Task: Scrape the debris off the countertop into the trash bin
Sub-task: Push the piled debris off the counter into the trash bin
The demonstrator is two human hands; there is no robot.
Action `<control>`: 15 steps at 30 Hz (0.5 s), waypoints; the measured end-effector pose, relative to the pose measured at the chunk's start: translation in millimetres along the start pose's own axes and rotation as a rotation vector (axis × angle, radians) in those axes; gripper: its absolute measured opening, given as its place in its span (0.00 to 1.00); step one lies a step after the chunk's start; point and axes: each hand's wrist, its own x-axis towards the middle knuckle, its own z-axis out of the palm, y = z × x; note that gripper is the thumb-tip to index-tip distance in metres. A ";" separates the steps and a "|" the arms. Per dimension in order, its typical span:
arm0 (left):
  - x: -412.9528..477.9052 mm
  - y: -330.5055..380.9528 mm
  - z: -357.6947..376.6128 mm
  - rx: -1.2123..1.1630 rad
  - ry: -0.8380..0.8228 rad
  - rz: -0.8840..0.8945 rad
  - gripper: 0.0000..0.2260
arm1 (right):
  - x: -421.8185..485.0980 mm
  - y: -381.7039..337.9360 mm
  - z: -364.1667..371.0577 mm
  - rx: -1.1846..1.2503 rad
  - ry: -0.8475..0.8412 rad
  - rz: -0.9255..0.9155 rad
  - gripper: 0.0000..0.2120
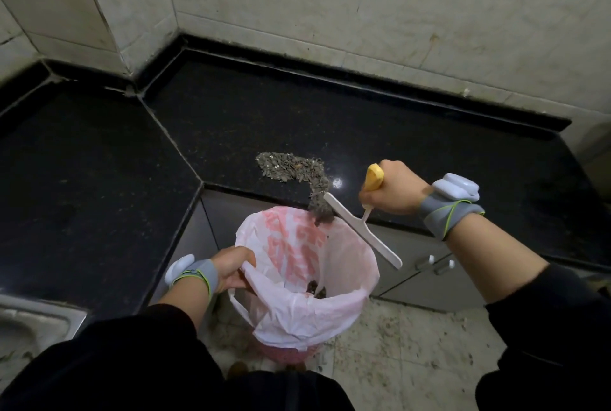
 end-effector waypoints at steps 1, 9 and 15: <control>0.3 0.3 -0.1 0.000 0.002 0.002 0.08 | -0.8 0.5 -4.6 0.022 0.005 0.007 0.09; -0.5 2.1 -4.3 0.016 0.016 -0.003 0.07 | 23.3 -0.5 -13.3 0.051 0.168 0.069 0.13; 5.2 0.7 -13.6 0.007 0.031 0.001 0.09 | 56.1 -2.5 7.9 -0.064 0.186 0.000 0.12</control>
